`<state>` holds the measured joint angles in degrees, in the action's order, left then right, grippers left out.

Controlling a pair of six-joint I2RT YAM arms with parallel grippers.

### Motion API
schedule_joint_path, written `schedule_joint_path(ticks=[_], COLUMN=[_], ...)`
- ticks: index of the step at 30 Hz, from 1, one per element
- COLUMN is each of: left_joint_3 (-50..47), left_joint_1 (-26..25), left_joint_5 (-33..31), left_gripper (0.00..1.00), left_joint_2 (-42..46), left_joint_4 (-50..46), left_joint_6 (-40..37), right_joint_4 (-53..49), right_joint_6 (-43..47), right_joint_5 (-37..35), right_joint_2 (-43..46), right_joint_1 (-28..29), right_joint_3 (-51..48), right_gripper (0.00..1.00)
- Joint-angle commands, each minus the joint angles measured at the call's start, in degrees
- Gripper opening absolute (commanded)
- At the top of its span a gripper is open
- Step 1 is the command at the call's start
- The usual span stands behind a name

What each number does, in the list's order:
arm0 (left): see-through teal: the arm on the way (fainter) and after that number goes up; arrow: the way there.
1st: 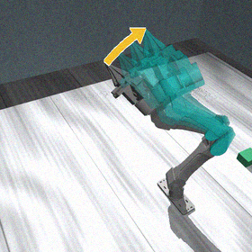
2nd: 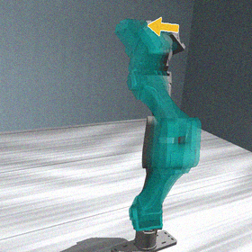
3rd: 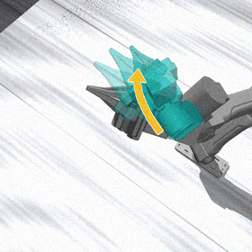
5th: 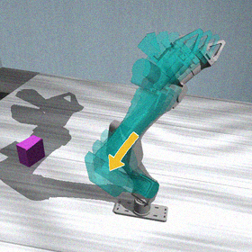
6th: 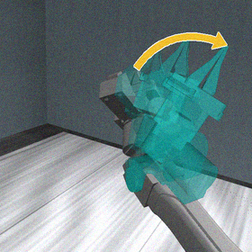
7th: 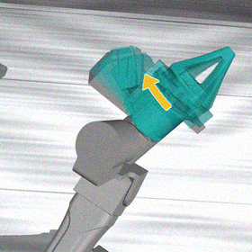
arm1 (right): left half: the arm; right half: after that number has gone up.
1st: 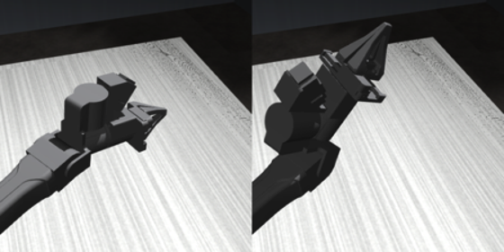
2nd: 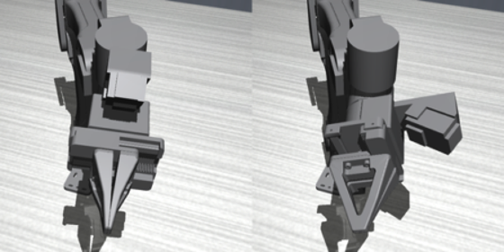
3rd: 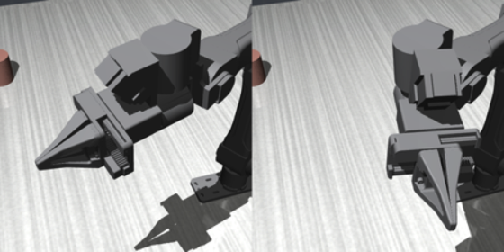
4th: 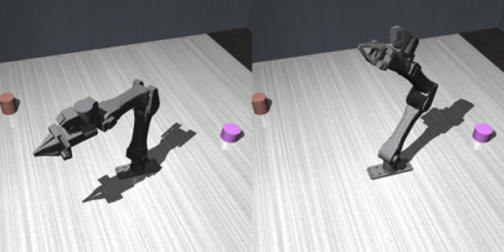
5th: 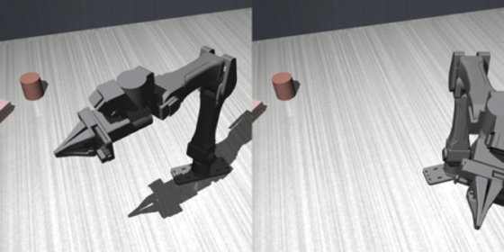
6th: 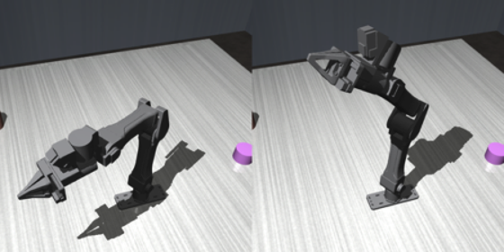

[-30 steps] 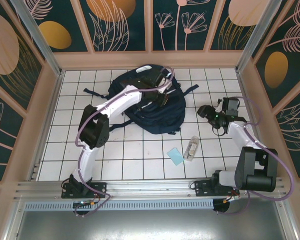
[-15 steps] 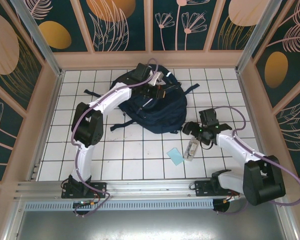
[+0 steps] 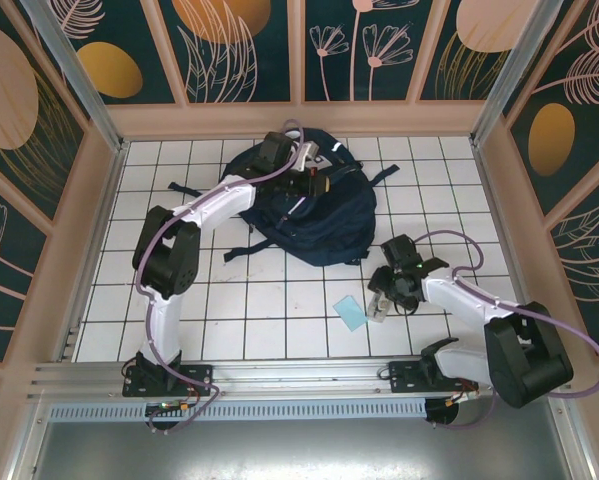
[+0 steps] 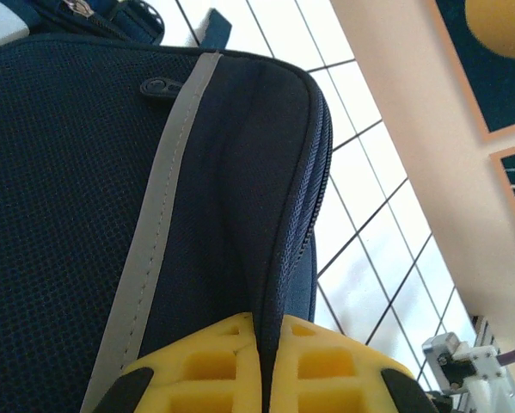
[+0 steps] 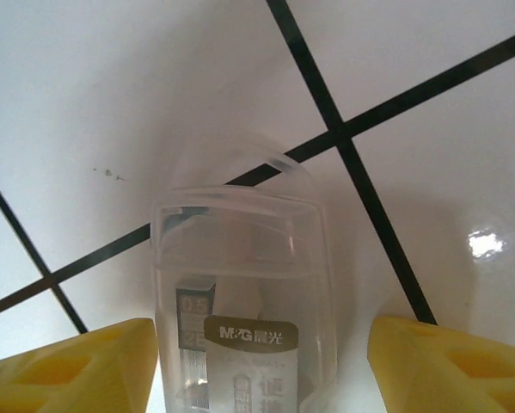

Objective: Pack the student bag

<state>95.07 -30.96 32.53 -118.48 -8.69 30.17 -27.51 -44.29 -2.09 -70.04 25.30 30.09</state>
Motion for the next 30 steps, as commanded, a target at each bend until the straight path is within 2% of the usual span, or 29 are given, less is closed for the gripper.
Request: schedule_joint_path(ticks=[1,5,7,13,19,23,30], left_joint_3=[-0.84,-3.86,-5.23,-7.24,-7.74,-10.50,-10.78], left_joint_1=[1.01,1.68,1.87,1.87,1.91,1.87,1.88], left_joint_5=[2.66,3.31,3.20,4.54,8.01,7.94,8.34], left_gripper=[0.00,0.00,0.00,0.00,0.00,0.00,0.00], left_joint_2=[4.71,6.54,7.26,6.78,3.18,3.32,3.43], left_joint_4=[7.03,9.80,10.73,14.17,20.66,24.86,26.04], left_joint_6=[1.76,2.51,2.74,4.46,8.86,10.23,11.35], right_joint_4=[-0.09,-1.58,-1.84,-4.73,-3.44,2.85,18.34], right_joint_6=[-1.68,-1.28,-0.75,4.49,10.87,12.28,5.70], right_joint_5=[-5.04,-7.61,-7.73,-7.83,-2.52,3.64,10.00], right_joint_2=[-2.07,-0.78,0.43,1.72,-2.76,-8.92,-19.67], right_joint_1=[1.81,2.06,1.82,-0.66,-3.99,-5.00,-5.08], right_joint_3=[0.51,2.22,3.65,13.67,26.42,33.66,38.15], right_gripper=[0.63,0.45,0.42,0.41,0.41,0.41,0.42])
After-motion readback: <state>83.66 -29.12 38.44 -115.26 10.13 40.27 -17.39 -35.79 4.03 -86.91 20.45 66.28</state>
